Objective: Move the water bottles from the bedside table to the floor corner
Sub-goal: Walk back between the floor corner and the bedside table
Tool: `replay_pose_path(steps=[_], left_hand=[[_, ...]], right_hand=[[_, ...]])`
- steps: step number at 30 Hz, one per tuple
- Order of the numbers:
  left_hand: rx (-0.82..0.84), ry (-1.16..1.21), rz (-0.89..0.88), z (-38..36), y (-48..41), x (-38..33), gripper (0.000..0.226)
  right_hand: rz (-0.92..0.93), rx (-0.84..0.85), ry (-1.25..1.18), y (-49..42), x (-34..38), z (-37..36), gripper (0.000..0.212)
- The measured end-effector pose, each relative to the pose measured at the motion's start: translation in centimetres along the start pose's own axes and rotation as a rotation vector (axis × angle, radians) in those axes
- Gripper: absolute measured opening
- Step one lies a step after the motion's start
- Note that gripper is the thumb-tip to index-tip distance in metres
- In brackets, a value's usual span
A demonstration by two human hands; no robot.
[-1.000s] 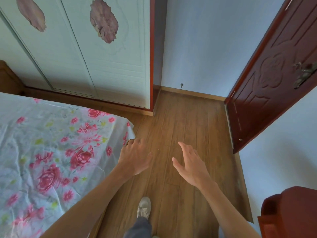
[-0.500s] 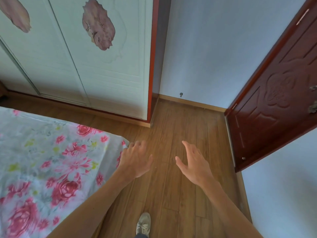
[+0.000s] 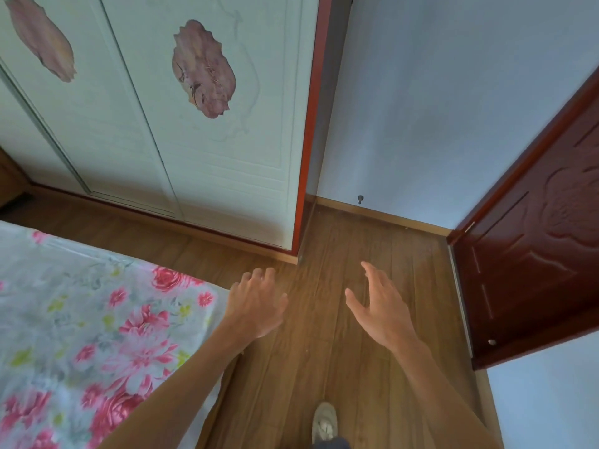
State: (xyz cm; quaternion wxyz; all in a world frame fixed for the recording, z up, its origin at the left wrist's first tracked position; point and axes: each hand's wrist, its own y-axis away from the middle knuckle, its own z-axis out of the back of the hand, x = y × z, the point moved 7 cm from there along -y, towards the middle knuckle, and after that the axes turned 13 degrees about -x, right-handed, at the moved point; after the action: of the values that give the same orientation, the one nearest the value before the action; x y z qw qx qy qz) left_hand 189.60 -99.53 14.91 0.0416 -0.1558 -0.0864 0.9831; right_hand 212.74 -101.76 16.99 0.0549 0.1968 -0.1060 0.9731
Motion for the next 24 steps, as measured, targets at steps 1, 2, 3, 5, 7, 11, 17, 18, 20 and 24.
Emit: replay_pose_path(steps=[1, 2, 3, 5, 7, 11, 17, 18, 20, 24], left_hand=[[0.004, -0.012, 0.008, -0.2, -0.8, 0.1, 0.051], [0.006, -0.025, 0.017, -0.3, -1.7, 0.2, 0.052], [0.007, -0.037, 0.025, -0.4, -2.6, 0.2, 0.054], [0.002, -0.052, 0.045, -0.6, -4.6, 0.3, 0.056], [-0.003, -0.053, 0.054, -0.8, -6.7, 0.2, 0.056], [-0.024, -0.054, 0.063, -1.7, -11.2, 0.2, 0.057], [-0.029, -0.072, 0.09, -3.8, -18.4, 0.0, 0.06], [-0.033, -0.071, 0.099, -4.0, -19.5, 0.0, 0.06], [-0.047, -0.071, 0.121, -4.3, -21.6, 0.0, 0.06], [-0.071, -0.088, 0.155, -4.5, -25.0, 0.4, 0.06]], right_hand=[[0.001, -0.003, -0.003, -1.0, 0.0, -0.2, 0.07], [0.003, 0.001, -0.008, -2.0, 0.0, -0.5, 0.069], [0.007, 0.006, -0.015, -3.0, 0.1, -0.8, 0.069], [0.021, 0.015, -0.021, -5.2, 0.3, -1.4, 0.069], [0.033, 0.024, -0.021, -7.5, 0.4, -2.1, 0.069], [0.083, 0.065, -0.05, -12.7, 0.6, -3.7, 0.071], [0.142, 0.106, -0.056, -21.2, 0.5, -5.3, 0.07], [0.158, 0.117, -0.054, -22.5, 0.4, -5.6, 0.07], [0.189, 0.145, -0.049, -25.0, 0.4, -6.3, 0.071], [0.276, 0.196, -0.031, -29.2, 1.7, -7.7, 0.071]])
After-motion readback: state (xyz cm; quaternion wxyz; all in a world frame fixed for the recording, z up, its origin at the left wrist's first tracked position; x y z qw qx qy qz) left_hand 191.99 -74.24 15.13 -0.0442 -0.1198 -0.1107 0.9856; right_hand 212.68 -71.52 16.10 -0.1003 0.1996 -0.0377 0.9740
